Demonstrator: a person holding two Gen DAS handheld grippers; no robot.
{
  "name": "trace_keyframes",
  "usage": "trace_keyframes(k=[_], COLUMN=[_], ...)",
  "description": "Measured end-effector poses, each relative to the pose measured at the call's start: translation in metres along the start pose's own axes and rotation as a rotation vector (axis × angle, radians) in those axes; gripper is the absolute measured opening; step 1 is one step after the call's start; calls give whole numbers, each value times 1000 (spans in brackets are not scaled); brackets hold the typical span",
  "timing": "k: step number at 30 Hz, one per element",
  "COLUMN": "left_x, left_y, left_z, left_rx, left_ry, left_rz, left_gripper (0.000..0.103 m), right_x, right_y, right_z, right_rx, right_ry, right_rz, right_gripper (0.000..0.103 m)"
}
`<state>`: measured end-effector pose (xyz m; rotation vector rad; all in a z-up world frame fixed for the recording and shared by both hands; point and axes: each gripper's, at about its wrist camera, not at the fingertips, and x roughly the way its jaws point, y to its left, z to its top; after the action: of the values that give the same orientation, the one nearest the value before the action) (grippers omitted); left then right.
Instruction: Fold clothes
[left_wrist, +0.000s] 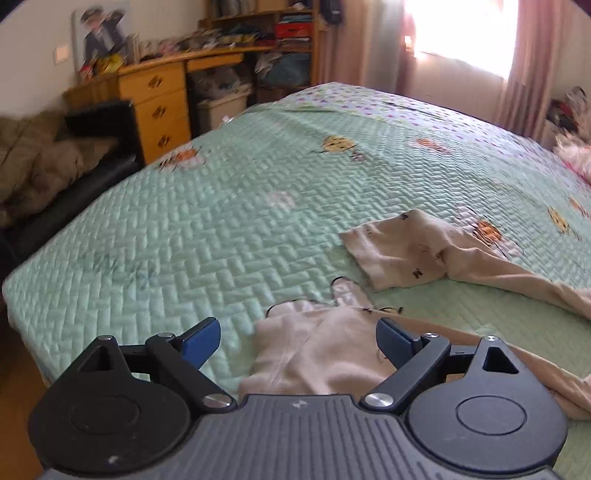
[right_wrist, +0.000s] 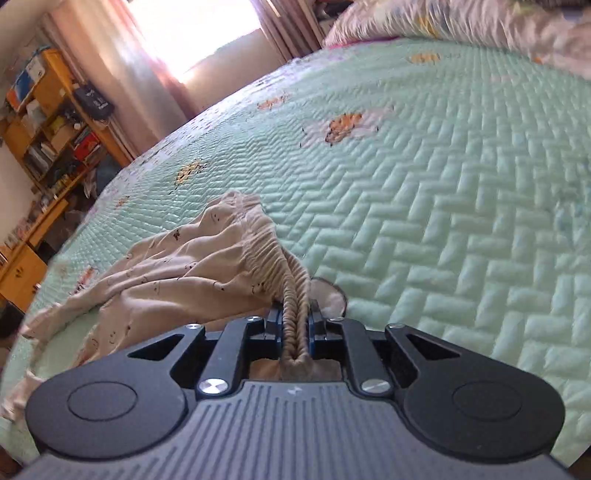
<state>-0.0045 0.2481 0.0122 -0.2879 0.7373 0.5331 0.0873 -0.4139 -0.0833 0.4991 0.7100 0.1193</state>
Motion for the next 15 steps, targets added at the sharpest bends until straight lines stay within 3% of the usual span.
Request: trace_keyframes(k=[2,3,6,8,11,12,15], left_x=[2,5,20,37,69,78,94], left_y=[11,11,3,-5,-9,-9,-5], left_z=[1,4,10,13,16,17,17], left_rx=[-59,-45,72,215,316,329,316], left_ry=[12,14,14,14,79,97,159], left_rz=[-25,-31,-34,-45,-54,-60,-177], left_gripper=[92,92,91,88,85,85,86], right_x=[-6,-13,-34,-45,-57,-60,-63], right_y=[-4,-9,-19,-16,-5,-2,3], right_z=[-1,-3,-9,-11,-11,-10,-9], right_rx=[94,171,333,316,236,219,212], right_ry=[-30,-61,-148,-181,-194,-192,-185], right_rz=[4,9,-18,-43,-71,-77,-79], right_gripper=[31,39,43,43,44,45,47])
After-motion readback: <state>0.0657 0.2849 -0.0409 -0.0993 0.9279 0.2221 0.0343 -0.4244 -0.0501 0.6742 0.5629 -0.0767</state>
